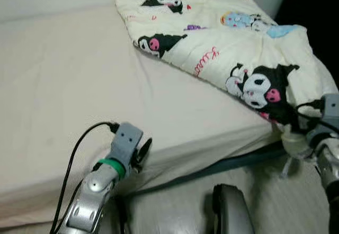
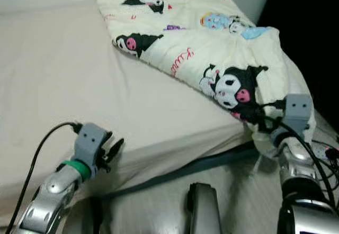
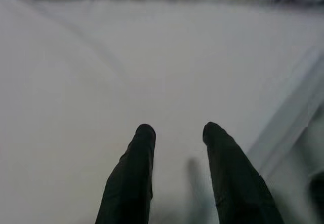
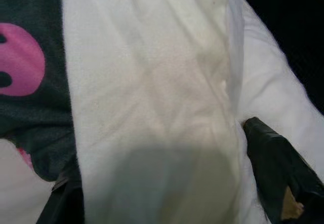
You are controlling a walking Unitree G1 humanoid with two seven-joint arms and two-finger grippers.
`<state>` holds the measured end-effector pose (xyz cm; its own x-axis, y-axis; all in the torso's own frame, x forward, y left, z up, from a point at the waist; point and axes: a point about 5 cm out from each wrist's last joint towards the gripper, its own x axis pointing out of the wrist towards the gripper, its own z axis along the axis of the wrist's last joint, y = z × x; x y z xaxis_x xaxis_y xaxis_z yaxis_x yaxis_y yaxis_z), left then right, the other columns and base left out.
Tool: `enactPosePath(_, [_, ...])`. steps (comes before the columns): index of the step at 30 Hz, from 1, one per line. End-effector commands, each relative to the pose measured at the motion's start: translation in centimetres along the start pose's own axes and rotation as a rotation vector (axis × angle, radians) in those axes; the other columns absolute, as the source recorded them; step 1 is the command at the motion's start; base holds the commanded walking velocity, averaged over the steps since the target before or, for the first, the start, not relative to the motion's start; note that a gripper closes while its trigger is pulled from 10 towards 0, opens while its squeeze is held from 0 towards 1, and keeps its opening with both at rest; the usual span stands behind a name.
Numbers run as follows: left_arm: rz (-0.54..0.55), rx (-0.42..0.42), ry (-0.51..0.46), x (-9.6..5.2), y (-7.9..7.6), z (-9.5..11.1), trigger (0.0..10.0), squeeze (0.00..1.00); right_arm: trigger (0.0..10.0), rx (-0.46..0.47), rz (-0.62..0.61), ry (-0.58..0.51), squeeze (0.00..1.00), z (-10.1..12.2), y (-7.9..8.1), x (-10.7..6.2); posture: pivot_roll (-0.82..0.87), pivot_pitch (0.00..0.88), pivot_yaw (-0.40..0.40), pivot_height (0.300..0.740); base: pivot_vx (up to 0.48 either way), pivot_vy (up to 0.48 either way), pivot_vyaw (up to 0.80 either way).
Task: Clean up the room
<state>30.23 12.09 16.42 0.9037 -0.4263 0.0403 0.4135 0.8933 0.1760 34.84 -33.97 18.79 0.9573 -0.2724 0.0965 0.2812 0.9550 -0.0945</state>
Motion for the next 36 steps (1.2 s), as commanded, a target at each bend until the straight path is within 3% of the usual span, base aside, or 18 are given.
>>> enactPosePath(1, [-0.048,-0.056,-0.015,-0.2,-0.2,0.4,10.0,0.0,0.0,0.015,0.0,0.034,0.0,-1.0,-0.3,-0.4,-0.04,0.247,0.156,0.5,0.0,0.0,0.0])
enactPosePath(7, [-0.189,-0.062,-0.116,-0.1,-1.0,3.3,10.0,0.0,0.0,0.009,0.071,0.02,0.0,-0.6,0.0,-0.3,-0.04,0.241,0.156,0.5,0.0,0.0,0.0])
enactPosePath(19, [-0.218,-0.081,-0.139,-0.5,-1.8,4.7,10.0,0.0,0.0,-0.005,0.221,-0.023,0.0,-0.1,1.8,0.0,-0.04,0.23,0.148,0.5,0.0,0.0,0.0])
enactPosePath(21, [-0.208,-0.08,-0.133,-0.4,-1.7,4.6,10.0,0.0,0.0,-0.032,0.374,-0.072,0.0,0.3,3.8,-0.1,-0.05,0.227,0.147,0.5,0.0,0.0,0.0])
enactPosePath(22, [-0.208,-0.08,-0.133,-0.4,-1.7,4.6,10.0,0.0,0.0,-0.032,0.374,-0.072,0.0,0.3,3.8,-0.1,-0.05,0.227,0.147,0.5,0.0,0.0,0.0])
enactPosePath(24, [-0.203,-0.08,-0.129,-0.2,-1.7,4.6,10.0,0.0,0.0,-0.055,0.541,-0.101,0.0,0.3,6.1,-0.6,-0.06,0.23,0.145,0.5,0.0,0.0,0.0])
enactPosePath(26, [-0.199,-0.08,-0.126,0.0,-1.8,4.6,10.0,0.0,0.0,-0.08,0.778,-0.103,0.0,-0.8,9.3,-2.4,-0.07,0.23,0.142,0.5,0.0,0.0,0.0])
enactPosePath(31, [-0.198,-0.083,-0.123,0.1,-1.9,4.6,10.0,0.0,0.0,-0.092,0.956,-0.08,0.0,-1.8,11.4,-4.6,-0.08,0.231,0.137,0.5,0.0,0.0,0.0])
enactPosePath(32, [-0.199,-0.084,-0.121,0.1,-2.0,4.5,10.0,0.0,0.0,-0.096,1.033,-0.072,0.0,-2.0,12.3,-5.7,-0.09,0.23,0.136,0.5,0.0,0.0,0.0])
enactPosePath(33, [-0.203,-0.086,-0.118,0.0,-2.1,4.5,10.0,0.0,1.1,-0.097,1.141,-0.051,0.0,-2.2,13.5,-7.3,-0.09,0.23,0.136,0.5,0.0,0.0,0.0])
enactPosePath(34, [-0.208,-0.088,-0.116,0.1,-2.3,4.4,10.0,0.0,4.2,-0.105,1.253,-0.028,0.0,-2.4,14.7,-9.1,-0.1,0.229,0.135,0.5,0.0,0.0,0.0])
enactPosePath(35, [-0.208,-0.088,-0.116,0.1,-2.3,4.4,10.0,0.0,4.2,-0.105,1.253,-0.028,0.0,-2.4,14.7,-9.1,-0.1,0.229,0.135,0.5,0.0,0.0,0.0])
enactPosePath(36, [-0.212,-0.09,-0.115,0.1,-2.4,4.4,10.0,0.0,10.0,-0.102,1.352,-0.005,0.0,-2.7,15.7,-10.7,-0.1,0.23,0.135,0.5,0.0,0.0,0.0])
